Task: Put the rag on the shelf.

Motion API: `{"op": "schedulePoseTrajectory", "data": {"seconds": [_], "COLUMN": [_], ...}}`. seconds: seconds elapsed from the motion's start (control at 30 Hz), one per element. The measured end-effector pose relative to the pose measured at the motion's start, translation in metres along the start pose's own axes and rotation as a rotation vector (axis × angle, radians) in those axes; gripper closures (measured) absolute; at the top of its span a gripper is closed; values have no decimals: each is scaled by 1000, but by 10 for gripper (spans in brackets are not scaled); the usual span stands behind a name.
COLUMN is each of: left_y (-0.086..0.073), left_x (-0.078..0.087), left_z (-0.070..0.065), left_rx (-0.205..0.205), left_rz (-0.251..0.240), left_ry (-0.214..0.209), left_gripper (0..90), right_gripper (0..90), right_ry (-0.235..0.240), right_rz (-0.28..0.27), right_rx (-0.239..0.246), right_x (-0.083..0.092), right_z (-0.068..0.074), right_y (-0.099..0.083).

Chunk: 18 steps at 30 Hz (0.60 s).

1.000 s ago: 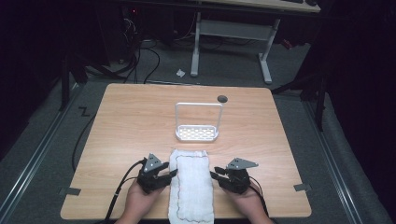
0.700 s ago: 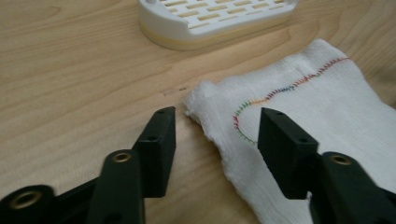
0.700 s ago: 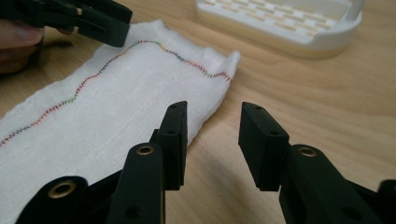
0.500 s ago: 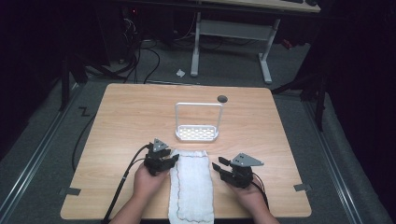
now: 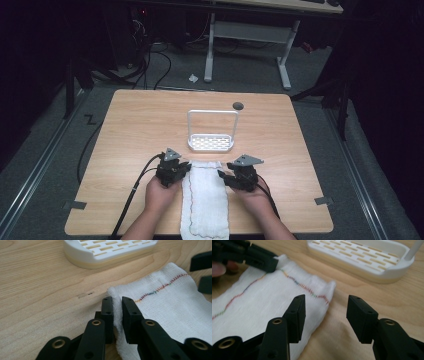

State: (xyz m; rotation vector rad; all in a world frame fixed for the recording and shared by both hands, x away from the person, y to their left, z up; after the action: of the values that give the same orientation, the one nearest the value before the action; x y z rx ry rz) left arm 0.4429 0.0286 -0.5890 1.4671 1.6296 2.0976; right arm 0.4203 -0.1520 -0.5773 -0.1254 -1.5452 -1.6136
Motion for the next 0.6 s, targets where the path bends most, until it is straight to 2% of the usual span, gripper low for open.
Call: {"op": "schedulePoseTrajectory", "data": {"seconds": [0.1,0.13,0.17,0.23,0.33,0.47,0.6], "left_y": [0,0,0,0,0,0,0], "left_x": [0,0,0,0,0,0,0], "left_z": [0,0,0,0,0,0,0], "left_rx": [-2,-1,1,-1,0,3,7], "left_rz": [0,1,1,1,1,-1,-1], "left_ry": [3,0,-2,1,-1,-4,-8], "left_gripper": [809,809,810,809,809,810,810], "right_gripper": [531,563,615,621,618,642,716], "right_ry": [22,29,37,55,40,48,47], "right_rz": [19,23,23,39,74,69,68], "right_rx": [-53,-67,-70,-84,-66,-66,-16], "right_x": [-11,-14,-17,-21,-25,-26,-26], "right_z": [-6,-7,-8,-7,-6,-4,0], "right_y": [10,13,14,13,8,7,5]}}
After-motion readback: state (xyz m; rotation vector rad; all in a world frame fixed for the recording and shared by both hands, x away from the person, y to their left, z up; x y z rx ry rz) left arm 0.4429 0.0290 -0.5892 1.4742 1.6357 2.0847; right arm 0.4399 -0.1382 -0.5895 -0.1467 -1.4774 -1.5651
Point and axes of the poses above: each handheld gripper's, and its own axes: x roughly backward along the jaws, y roughly out of its top, z roughly to its left, the point moved 8 cm from there along -x, roughly forward along the jaws, and after that the axes turned 11 degrees about -x, right-handed, at the moved point
